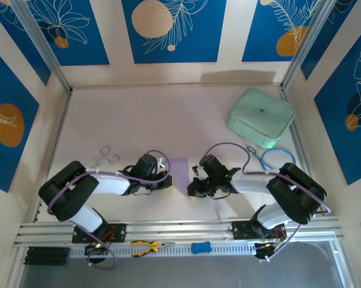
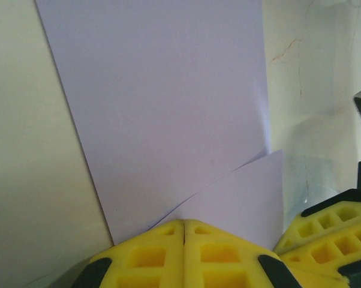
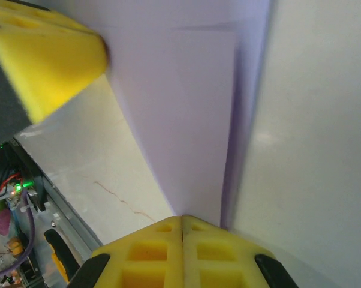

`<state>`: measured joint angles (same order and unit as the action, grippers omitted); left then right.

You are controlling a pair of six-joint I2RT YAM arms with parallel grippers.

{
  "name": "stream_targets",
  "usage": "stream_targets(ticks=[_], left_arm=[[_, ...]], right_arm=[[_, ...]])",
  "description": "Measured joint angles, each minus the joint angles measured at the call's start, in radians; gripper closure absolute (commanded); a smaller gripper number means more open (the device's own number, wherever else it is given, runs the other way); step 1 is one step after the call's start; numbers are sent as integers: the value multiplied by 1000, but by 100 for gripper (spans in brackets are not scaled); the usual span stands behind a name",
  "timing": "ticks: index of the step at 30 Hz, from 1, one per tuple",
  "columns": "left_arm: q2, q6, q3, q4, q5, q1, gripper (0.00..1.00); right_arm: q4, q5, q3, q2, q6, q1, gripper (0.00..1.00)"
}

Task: Fold a paper plane with a square sheet of paper (pick it up from the middle)
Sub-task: Third fold the triangle at the center of the table.

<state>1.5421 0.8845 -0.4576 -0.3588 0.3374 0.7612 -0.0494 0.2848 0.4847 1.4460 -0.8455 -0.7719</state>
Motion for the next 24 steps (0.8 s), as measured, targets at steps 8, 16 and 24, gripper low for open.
stream_targets(ticks=[8, 16, 24], left_arm=[[6, 0, -2, -1, 9, -4, 100], [13, 0, -9, 6, 19, -8, 100], [18, 0, -21, 26, 27, -11, 100]], right_arm=[[-4, 11, 153, 113, 21, -13, 97], [-52, 12, 139, 198, 22, -21, 97], [-64, 10, 47, 108, 23, -21, 95]])
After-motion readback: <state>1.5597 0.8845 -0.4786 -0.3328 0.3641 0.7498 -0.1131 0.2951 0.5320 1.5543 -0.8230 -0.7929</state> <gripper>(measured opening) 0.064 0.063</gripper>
